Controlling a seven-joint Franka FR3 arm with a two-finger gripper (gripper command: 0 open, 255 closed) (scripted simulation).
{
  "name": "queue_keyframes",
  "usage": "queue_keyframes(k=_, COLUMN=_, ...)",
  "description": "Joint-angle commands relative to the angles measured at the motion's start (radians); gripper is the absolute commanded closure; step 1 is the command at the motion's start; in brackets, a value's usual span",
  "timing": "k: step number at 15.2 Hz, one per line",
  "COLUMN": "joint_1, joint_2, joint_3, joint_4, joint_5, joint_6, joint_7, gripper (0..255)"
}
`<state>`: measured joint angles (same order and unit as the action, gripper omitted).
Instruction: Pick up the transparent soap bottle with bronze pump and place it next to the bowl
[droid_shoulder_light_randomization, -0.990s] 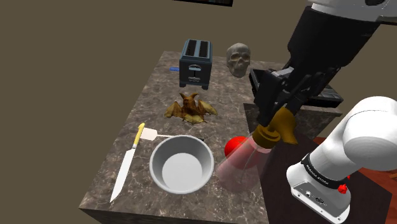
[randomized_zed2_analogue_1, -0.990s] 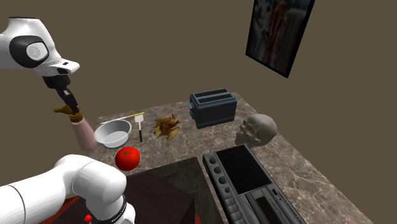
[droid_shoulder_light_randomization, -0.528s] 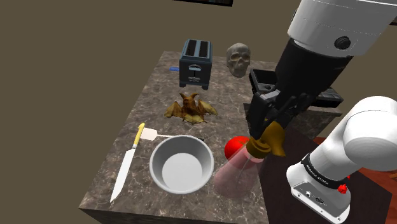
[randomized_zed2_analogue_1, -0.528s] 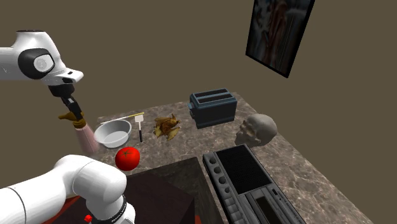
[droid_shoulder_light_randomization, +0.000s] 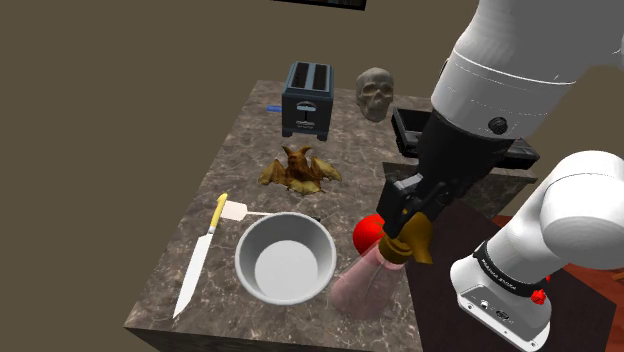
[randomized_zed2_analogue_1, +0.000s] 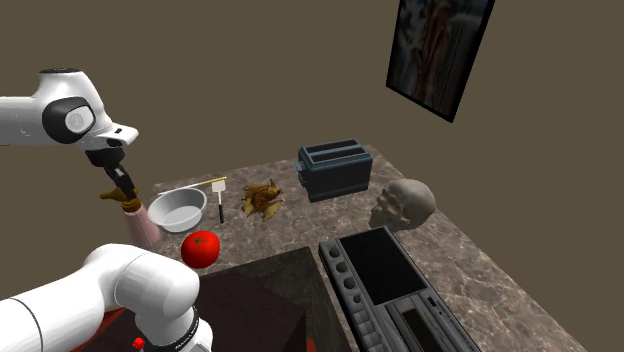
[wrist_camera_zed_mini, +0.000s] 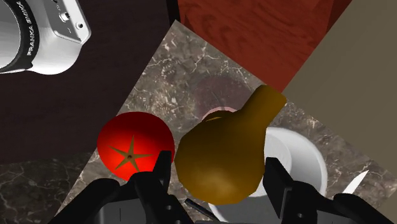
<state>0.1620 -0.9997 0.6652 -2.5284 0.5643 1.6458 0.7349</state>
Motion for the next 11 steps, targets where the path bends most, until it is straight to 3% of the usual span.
queue_keyframes(k=1, joint_1=0.004, joint_2=-0.003, joint_3=0.011, joint_4=-0.025, joint_5=0.011, joint_6=0.022, joint_7=-0.004, gripper=255)
queue_keyframes(k=11, joint_1=0.013, joint_2=-0.004, joint_3=0.044, joint_4=-0.078, joint_5=0.041, joint_6=0.075, joint_7=-0.010, gripper=255)
